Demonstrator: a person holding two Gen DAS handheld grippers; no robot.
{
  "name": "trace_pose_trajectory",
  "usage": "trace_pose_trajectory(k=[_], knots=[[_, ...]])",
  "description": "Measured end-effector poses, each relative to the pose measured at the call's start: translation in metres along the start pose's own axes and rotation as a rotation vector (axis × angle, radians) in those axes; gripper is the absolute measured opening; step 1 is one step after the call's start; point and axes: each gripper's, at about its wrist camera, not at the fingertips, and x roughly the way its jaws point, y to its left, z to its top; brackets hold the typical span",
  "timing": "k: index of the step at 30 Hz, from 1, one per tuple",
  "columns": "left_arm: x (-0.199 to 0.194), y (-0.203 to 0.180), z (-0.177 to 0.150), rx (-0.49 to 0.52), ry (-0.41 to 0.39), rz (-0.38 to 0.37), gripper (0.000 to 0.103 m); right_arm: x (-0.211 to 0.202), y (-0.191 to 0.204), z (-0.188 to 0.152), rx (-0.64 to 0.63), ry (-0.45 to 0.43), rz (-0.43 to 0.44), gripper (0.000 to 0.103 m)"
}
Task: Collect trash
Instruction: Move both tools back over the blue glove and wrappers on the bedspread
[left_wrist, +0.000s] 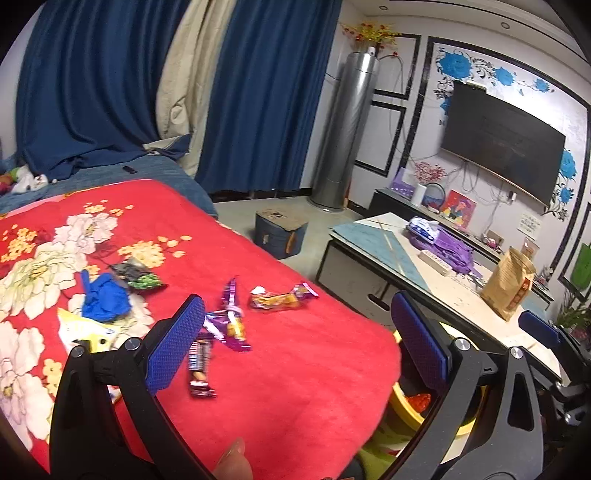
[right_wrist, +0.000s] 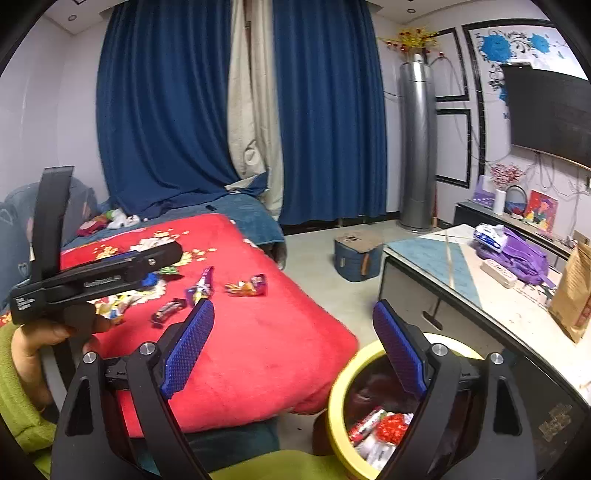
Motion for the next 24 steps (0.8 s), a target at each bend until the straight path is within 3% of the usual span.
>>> trace_pose_trajectory(k=[10,24], knots=[[-0.009,0.031,0.011,-0.025,-0.024,0.07,0.092,0.022,0.044,0.017,-0.041,0.012,0.105,0.085],[-0.019,0.078,0.023,-0.083,-0.059,0.166,0.092,0.062,0.081,0.02,-0.067,0.068,0.165,0.085]])
